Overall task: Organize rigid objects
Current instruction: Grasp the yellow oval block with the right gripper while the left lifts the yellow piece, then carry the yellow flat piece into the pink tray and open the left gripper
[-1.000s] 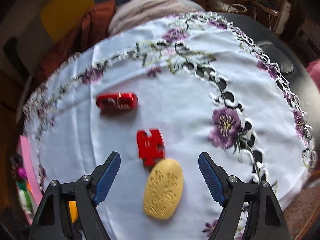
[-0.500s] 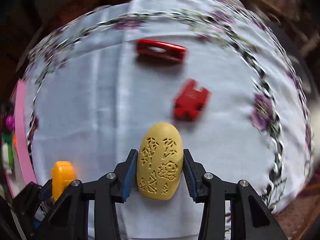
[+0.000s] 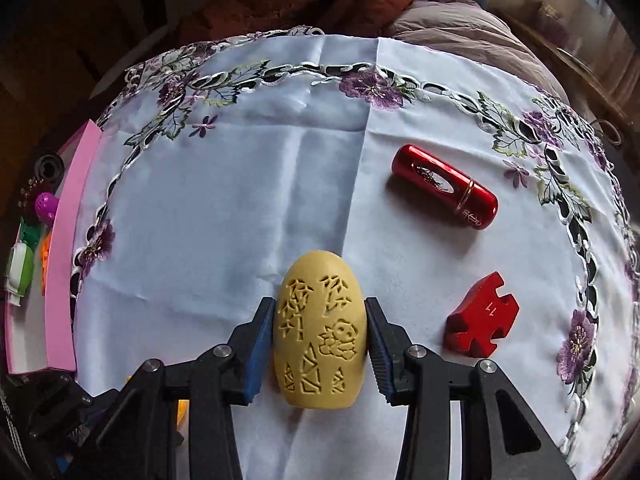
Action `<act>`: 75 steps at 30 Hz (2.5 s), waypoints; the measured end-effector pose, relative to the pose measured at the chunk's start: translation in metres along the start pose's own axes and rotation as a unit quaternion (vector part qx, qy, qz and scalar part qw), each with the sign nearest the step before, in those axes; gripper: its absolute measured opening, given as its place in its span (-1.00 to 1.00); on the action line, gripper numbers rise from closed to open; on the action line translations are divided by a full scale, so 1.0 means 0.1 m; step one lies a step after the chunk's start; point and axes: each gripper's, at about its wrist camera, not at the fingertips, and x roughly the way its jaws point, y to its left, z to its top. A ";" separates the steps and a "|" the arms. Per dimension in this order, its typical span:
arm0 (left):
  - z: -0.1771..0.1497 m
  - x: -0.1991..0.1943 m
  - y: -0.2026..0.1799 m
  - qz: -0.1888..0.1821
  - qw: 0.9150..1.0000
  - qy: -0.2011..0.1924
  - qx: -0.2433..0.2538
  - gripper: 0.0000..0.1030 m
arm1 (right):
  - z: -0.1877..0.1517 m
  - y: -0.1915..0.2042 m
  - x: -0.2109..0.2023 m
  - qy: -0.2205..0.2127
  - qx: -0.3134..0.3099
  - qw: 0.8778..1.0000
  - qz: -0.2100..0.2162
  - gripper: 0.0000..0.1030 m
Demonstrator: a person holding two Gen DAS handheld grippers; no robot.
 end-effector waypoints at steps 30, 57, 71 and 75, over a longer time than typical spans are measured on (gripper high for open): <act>0.16 -0.58 -0.08 0.049 0.998 -0.046 -0.001 -0.48 | 0.01 0.15 -0.02 -0.015 -0.058 0.997 -0.044 -0.14; 0.05 -1.29 0.75 0.062 0.984 -0.087 -0.141 -0.48 | -0.03 0.24 -0.03 -0.035 -0.096 0.992 -0.070 -0.15; -0.27 -1.46 1.75 0.104 0.952 -0.083 -0.277 -0.48 | -0.03 0.27 -0.04 -0.037 -0.106 0.991 -0.079 -0.15; -0.10 -1.29 1.87 0.123 0.949 -0.076 -0.281 -0.48 | -0.03 0.27 -0.04 -0.037 -0.105 0.991 -0.079 -0.15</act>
